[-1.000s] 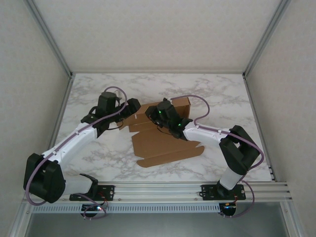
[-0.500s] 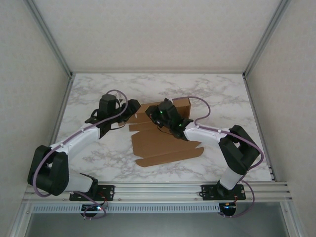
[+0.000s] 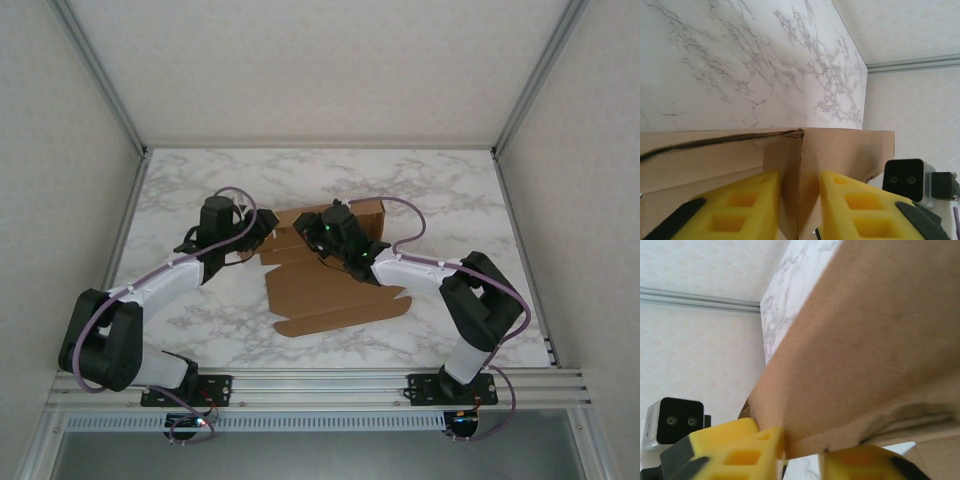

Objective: Fold the paper box

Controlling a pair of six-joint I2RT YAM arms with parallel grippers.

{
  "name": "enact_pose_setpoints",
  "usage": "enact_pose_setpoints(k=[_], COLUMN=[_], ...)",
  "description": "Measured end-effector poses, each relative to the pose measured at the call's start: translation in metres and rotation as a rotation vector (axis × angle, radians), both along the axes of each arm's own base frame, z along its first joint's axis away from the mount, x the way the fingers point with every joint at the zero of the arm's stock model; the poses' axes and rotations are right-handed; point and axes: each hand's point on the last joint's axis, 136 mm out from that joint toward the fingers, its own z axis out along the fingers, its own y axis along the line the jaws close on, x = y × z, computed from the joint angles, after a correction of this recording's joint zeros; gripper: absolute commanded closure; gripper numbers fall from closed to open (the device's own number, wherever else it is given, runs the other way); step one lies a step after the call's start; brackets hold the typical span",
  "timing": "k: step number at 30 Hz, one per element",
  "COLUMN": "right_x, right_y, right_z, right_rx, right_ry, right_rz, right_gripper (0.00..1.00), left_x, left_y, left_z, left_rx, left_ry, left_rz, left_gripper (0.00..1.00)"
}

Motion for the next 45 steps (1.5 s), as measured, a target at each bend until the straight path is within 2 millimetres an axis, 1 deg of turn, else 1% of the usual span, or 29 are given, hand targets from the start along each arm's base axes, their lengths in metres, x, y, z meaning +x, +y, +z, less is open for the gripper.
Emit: enact_pose_setpoints(k=[1,3,7,11,14,16,18,21,23,27,31,33,37,39,42,45], right_x=[-0.001,-0.004,-0.01,-0.007,-0.002,0.003,0.009,0.017,0.02,0.022,0.021,0.024,0.03,0.03,0.029,0.027], right_y=[-0.001,-0.006,-0.023,-0.052,-0.075,-0.089,-0.103,-0.121,-0.128,-0.134,-0.139,-0.143,-0.153,-0.157,-0.16,-0.162], right_z=[-0.002,-0.007,-0.002,0.016,0.025,0.026,0.024,0.014,0.011,0.009,0.014,0.018,0.018,0.02,0.028,0.034], right_rx=[-0.006,-0.03,-0.06,-0.06,-0.06,-0.063,-0.064,-0.077,-0.082,-0.106,-0.12,-0.11,-0.108,-0.106,-0.103,-0.121], right_ry=[0.004,0.007,0.003,-0.023,-0.039,-0.038,-0.032,-0.01,0.0,-0.002,-0.019,-0.026,-0.027,-0.03,-0.046,-0.069], right_rz=[-0.001,-0.003,-0.024,-0.091,-0.15,-0.183,-0.217,-0.259,-0.27,-0.266,-0.265,-0.274,-0.301,-0.31,-0.312,-0.3], right_gripper=[0.52,0.45,0.39,0.35,0.34,0.36,0.38,0.4,0.4,0.39,0.41,0.42,0.43,0.43,0.42,0.41], left_x=[0.0,0.0,0.0,0.001,0.002,0.004,0.005,0.007,0.01,0.022,0.034,0.039,0.04,0.038,0.031,0.023], left_y=[0.0,-0.001,0.0,0.0,-0.001,-0.001,-0.001,-0.003,-0.004,-0.009,-0.017,-0.02,-0.019,-0.015,-0.004,0.008], left_z=[0.0,0.0,0.001,0.001,0.002,0.002,0.003,0.003,0.003,0.004,0.006,0.007,0.007,0.005,0.007,0.025], left_rx=[0.0,0.0,0.0,0.0,-0.003,-0.004,-0.005,-0.007,-0.006,0.0,0.007,0.019,0.078,0.114,0.191,0.261], left_ry=[-0.001,-0.003,-0.005,-0.009,-0.012,-0.015,-0.017,-0.016,-0.016,-0.019,-0.024,-0.028,-0.041,-0.038,-0.047,-0.102], left_rz=[0.0,-0.004,-0.005,-0.007,-0.009,-0.008,-0.008,-0.014,-0.018,-0.029,-0.047,-0.057,-0.075,-0.071,-0.062,-0.047], left_gripper=[0.76,0.77,0.8,0.83,0.86,0.87,0.87,0.87,0.87,0.85,0.78,0.73,0.53,0.46,0.43,0.42])
